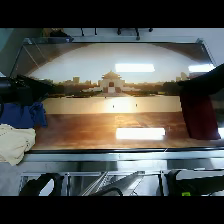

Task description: Fold the shirts.

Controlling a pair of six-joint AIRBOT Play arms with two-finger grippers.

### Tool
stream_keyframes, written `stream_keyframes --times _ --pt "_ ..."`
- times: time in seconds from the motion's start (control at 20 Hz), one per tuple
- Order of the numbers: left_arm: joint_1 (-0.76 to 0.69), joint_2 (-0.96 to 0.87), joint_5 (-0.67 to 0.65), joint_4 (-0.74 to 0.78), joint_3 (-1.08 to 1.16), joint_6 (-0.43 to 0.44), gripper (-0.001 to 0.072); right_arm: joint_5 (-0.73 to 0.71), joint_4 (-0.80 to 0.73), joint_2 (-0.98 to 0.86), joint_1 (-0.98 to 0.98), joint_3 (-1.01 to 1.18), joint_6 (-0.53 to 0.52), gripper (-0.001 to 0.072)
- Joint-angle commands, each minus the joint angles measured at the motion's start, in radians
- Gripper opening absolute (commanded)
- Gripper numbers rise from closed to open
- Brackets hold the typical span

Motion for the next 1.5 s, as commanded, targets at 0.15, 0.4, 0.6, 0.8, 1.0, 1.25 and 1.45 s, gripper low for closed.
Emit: stream_keyframes --times 0.15,0.4,0.6,0.8,1.0,1.25,1.45 --pt "0.0 0.0 -0.002 0.0 0.0 0.001 0.0014 0.179 -0.25 0.064 -0.01 0.001 0.28 0.0025" --pt "0.0 0.0 -0.004 0.0 0.0 0.018 0.0015 0.489 -0.556 0.088 -0.01 -0.018 0.43 0.0025" --pt "0.0 0.0 -0.006 0.0 -0.001 0.026 0.0014 0.533 -0.741 0.107 -0.01 -0.093 0.433 0.0026" --pt "0.0 0.0 -0.006 0.0 -0.001 0.026 0.0015 0.538 -0.775 0.1 -0.009 -0.219 0.424 0.0026" --pt "0.0 0.0 -0.006 0.0 0.0 0.026 0.0014 0.537 -0.821 0.067 -0.009 -0.296 0.368 0.0578" --pt "0.0 0.0 0.013 0.0 0.0 0.026 0.0015 0.541 -0.892 0.062 -0.009 -0.275 0.349 0.0584" --pt "0.0 -0.002 0.065 0.0 0.0 0.026 0.0015 0.463 -0.731 0.069 0.038 -0.252 0.309 0.0024"
